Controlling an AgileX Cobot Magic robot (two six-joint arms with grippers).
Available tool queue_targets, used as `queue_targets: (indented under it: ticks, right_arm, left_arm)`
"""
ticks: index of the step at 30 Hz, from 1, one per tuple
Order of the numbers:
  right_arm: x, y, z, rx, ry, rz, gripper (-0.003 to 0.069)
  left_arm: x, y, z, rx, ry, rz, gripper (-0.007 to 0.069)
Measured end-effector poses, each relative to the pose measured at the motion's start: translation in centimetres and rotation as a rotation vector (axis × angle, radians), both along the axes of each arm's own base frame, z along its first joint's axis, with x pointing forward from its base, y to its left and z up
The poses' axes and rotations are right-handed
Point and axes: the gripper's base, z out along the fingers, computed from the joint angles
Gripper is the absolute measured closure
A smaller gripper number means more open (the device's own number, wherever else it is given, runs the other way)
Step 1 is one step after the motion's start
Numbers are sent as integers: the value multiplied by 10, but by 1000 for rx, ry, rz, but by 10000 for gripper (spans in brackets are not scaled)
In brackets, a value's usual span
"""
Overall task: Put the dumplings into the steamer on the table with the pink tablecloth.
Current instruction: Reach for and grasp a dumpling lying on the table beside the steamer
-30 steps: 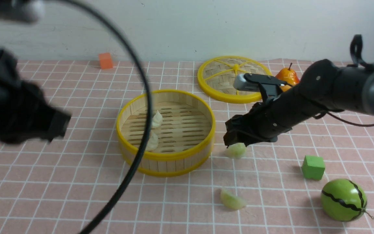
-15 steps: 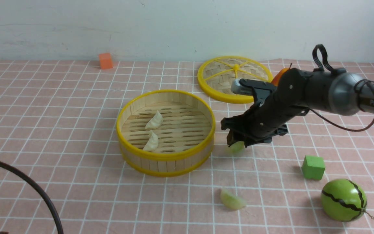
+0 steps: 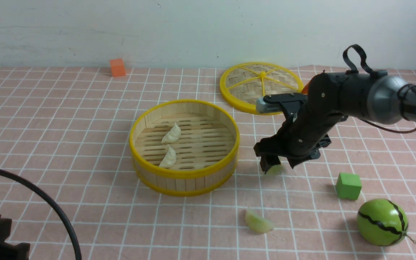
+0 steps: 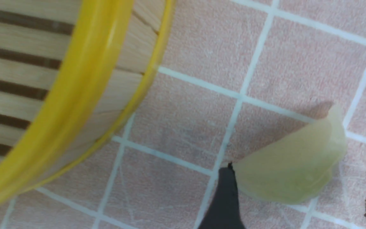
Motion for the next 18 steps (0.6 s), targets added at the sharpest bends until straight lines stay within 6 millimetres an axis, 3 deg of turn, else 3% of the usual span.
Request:
queue_targets:
  ticks: [2, 6, 10, 11, 13, 18]
  right_arm:
    - [2, 2, 9, 40, -16, -29, 95]
    - [4, 4, 6, 75, -11, -72, 97]
    - [8, 4, -19, 42, 34, -73, 188]
    - [8, 4, -19, 41, 32, -71, 196]
    - [8, 4, -20, 30, 33, -43, 286]
    - [5, 4, -19, -6, 32, 62, 281]
  left_arm:
    - [0, -1, -4, -5, -7, -11, 638]
    - [1, -2, -4, -12, -19, -19, 638]
    - [1, -2, -4, -14, -23, -22, 638]
    - [1, -2, -4, -14, -23, -22, 638]
    - [1, -2, -4, -13, -23, -22, 638]
    - [1, -2, -4, -13, -22, -22, 638]
